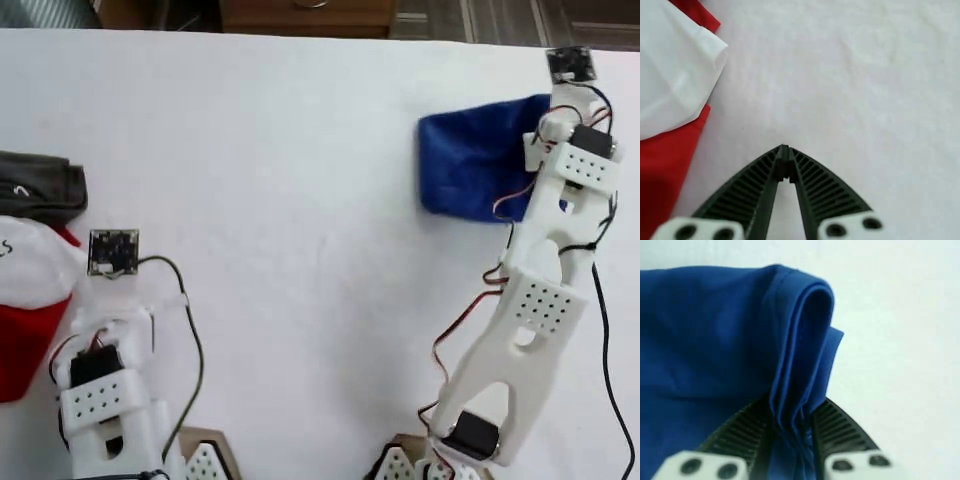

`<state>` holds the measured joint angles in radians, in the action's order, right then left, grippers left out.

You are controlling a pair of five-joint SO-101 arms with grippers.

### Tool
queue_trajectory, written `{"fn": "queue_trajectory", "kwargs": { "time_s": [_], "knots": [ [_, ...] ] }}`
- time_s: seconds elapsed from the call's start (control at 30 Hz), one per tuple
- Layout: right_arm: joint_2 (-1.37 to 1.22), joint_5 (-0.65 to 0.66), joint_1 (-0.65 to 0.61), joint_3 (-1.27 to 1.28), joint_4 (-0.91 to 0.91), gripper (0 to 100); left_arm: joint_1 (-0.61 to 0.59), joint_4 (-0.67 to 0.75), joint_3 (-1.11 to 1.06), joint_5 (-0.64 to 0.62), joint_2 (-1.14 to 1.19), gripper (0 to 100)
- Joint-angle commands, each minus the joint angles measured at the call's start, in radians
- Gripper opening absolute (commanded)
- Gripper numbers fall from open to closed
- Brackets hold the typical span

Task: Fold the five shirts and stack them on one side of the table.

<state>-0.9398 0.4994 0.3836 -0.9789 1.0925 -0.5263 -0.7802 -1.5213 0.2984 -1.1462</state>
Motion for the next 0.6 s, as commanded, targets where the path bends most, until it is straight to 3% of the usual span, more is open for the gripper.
{"fn": "queue_trajectory", "kwargs": {
  "time_s": [0.0, 0.57],
  "knots": [
    [0.013, 0.005, 0.022, -0.041, -0.061, 2.1, 0.011, 0.017, 0.002, -0.005, -0.014, 3],
    [-0.093, 0.005, 0.021, -0.049, -0.173, 2.3, 0.011, 0.017, -0.001, -0.005, -0.014, 3]
  ]
}}
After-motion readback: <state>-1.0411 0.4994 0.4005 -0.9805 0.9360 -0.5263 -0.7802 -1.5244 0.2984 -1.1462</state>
